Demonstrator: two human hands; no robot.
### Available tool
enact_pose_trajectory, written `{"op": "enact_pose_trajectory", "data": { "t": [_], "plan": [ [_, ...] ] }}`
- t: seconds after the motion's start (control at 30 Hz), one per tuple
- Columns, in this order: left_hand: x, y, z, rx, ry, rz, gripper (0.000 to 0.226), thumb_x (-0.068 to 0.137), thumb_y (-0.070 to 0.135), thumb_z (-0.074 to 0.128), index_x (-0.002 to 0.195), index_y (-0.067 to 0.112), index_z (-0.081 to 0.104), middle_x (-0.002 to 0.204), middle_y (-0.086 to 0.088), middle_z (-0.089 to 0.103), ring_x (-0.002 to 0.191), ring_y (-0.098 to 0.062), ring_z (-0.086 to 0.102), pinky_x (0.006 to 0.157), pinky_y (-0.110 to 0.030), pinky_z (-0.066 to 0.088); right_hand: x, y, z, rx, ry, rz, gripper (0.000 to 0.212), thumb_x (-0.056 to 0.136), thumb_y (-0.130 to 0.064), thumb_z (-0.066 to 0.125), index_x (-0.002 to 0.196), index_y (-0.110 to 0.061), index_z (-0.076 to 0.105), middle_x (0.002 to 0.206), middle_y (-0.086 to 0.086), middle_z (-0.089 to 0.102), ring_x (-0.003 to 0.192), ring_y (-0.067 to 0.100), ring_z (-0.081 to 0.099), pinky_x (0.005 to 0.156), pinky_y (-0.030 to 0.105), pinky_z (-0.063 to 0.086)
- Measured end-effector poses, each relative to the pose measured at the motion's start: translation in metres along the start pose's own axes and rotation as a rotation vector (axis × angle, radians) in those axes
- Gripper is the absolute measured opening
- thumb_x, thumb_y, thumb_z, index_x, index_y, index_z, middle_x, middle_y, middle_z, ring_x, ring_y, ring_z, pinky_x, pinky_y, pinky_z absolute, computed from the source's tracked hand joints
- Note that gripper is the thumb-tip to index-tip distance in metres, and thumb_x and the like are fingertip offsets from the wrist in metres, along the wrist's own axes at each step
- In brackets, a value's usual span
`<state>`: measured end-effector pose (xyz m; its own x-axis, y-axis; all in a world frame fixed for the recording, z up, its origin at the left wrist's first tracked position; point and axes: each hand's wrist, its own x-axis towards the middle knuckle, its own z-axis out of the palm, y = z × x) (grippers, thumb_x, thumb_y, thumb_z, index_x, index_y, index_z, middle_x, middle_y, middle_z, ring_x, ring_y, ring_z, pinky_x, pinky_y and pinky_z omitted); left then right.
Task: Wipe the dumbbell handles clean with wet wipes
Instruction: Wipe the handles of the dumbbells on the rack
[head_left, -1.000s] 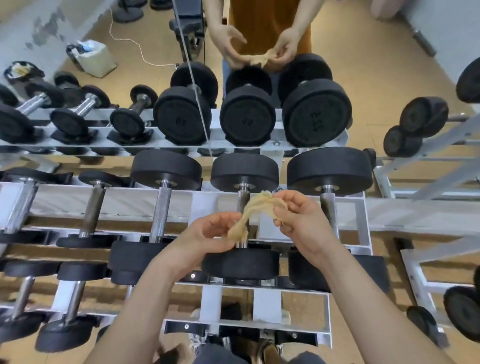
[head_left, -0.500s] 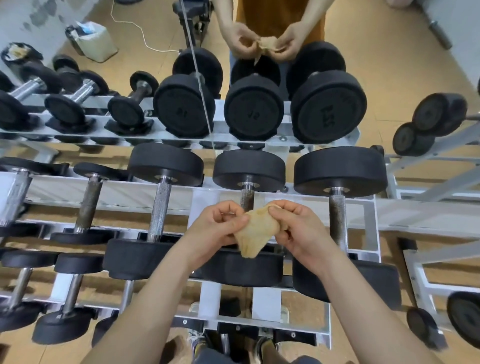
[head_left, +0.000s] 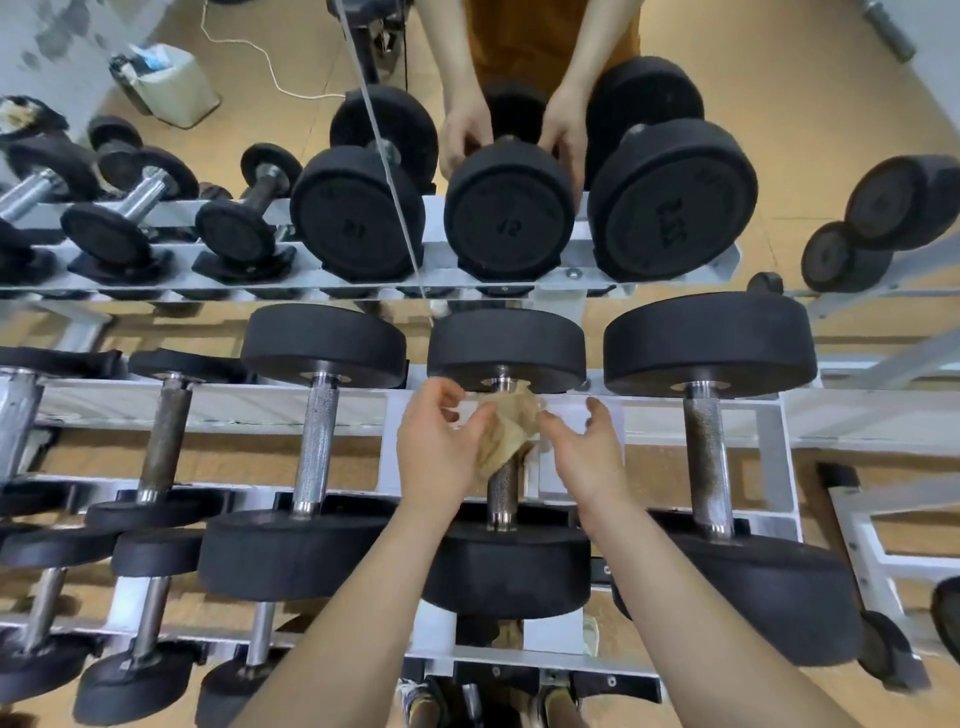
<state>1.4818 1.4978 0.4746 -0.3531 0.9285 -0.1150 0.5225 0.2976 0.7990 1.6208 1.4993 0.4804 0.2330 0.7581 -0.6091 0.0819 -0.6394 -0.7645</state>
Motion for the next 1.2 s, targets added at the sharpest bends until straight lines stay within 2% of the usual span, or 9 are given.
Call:
{"op": "enact_pose_trajectory", "data": {
  "t": [0.13,0.27,0.43,0.53,0.7,0.83,0.97,1.07,1.2],
  "plan": [
    [-0.014,-0.003,-0.004,0.181,-0.228,-0.027,0.008,0.084,0.029,0.070,0.081,0.029,0.062,0.083,0.011,0.068,0.079,-0.010,0.062,0.075,-0.025,0.047,-0.009,0.004,0.023,-0.234,0.010,-0.320,0.037,0.095,-0.033,0.056,0.129,-0.016,0.057,0.118,0.002,0.066,0.108,0.023,0.061,0.093,0.033,0.047],
    [-0.006,-0.001,-0.004,0.125,-0.253,-0.073,0.021,0.081,0.014,0.069,0.070,0.031,0.062,0.070,0.015,0.066,0.072,-0.009,0.064,0.069,-0.021,0.049,0.001,0.004,0.042,-0.652,0.104,-0.507,0.023,0.095,-0.030,0.053,0.103,-0.010,0.061,0.090,0.009,0.070,0.087,0.031,0.064,0.073,0.036,0.049],
    [0.003,-0.011,-0.003,-0.136,-0.225,-0.162,0.022,0.078,0.002,0.075,0.075,0.023,0.071,0.076,0.009,0.073,0.075,-0.005,0.069,0.072,-0.019,0.055,0.018,0.019,0.036,-0.878,0.093,-1.021,0.021,0.074,-0.011,0.066,0.094,-0.015,0.070,0.108,-0.001,0.070,0.095,0.028,0.064,0.077,0.030,0.056],
    [0.010,-0.008,0.000,-0.257,-0.098,-0.225,0.020,0.079,-0.001,0.072,0.077,0.019,0.071,0.078,0.005,0.073,0.074,-0.007,0.070,0.074,-0.024,0.056,0.030,0.019,0.036,-0.993,0.069,-1.176,0.035,0.083,-0.019,0.047,0.107,-0.012,0.071,0.117,0.000,0.069,0.102,0.027,0.061,0.081,0.035,0.056],
    [0.013,-0.004,0.016,-0.308,0.025,-0.310,0.020,0.081,0.005,0.070,0.072,0.022,0.062,0.075,0.005,0.068,0.074,-0.015,0.067,0.073,-0.029,0.054,0.036,0.026,0.024,-0.904,0.005,-1.154,0.040,0.086,-0.010,0.054,0.124,-0.013,0.064,0.129,-0.001,0.063,0.116,0.018,0.050,0.092,0.032,0.052],
    [0.013,0.005,0.023,-0.233,-0.037,-0.277,0.012,0.088,0.032,0.069,0.080,0.025,0.075,0.074,0.010,0.072,0.077,-0.014,0.068,0.073,-0.029,0.054,0.013,0.022,0.017,-0.645,-0.013,-0.805,0.034,0.095,-0.009,0.047,0.126,-0.013,0.060,0.120,0.008,0.066,0.109,0.026,0.061,0.091,0.029,0.048],
    [0.006,0.016,0.025,0.105,0.022,0.102,0.015,0.089,0.021,0.065,0.100,0.018,0.076,0.089,-0.001,0.075,0.081,-0.021,0.067,0.071,-0.031,0.052,0.007,-0.005,0.033,-0.417,-0.007,-0.483,0.025,0.097,-0.015,0.043,0.113,-0.014,0.062,0.105,0.009,0.069,0.096,0.029,0.061,0.082,0.035,0.049],
    [0.002,0.000,0.022,0.384,-0.027,0.540,0.033,0.069,0.001,0.078,0.100,0.009,0.074,0.094,-0.009,0.074,0.074,-0.025,0.070,0.061,-0.030,0.057,-0.003,-0.005,0.031,-0.460,-0.037,-0.474,0.034,0.100,-0.018,0.040,0.130,-0.020,0.055,0.122,0.007,0.065,0.104,0.028,0.061,0.090,0.035,0.048],
    [0.011,-0.012,0.022,0.509,-0.096,0.685,0.042,0.069,0.003,0.079,0.109,0.007,0.070,0.113,-0.007,0.070,0.089,-0.024,0.071,0.065,-0.031,0.059,-0.009,0.003,0.019,-0.453,-0.112,-0.476,0.045,0.100,-0.017,0.041,0.144,-0.025,0.043,0.140,-0.002,0.054,0.118,0.022,0.057,0.099,0.028,0.044]
  ]
}}
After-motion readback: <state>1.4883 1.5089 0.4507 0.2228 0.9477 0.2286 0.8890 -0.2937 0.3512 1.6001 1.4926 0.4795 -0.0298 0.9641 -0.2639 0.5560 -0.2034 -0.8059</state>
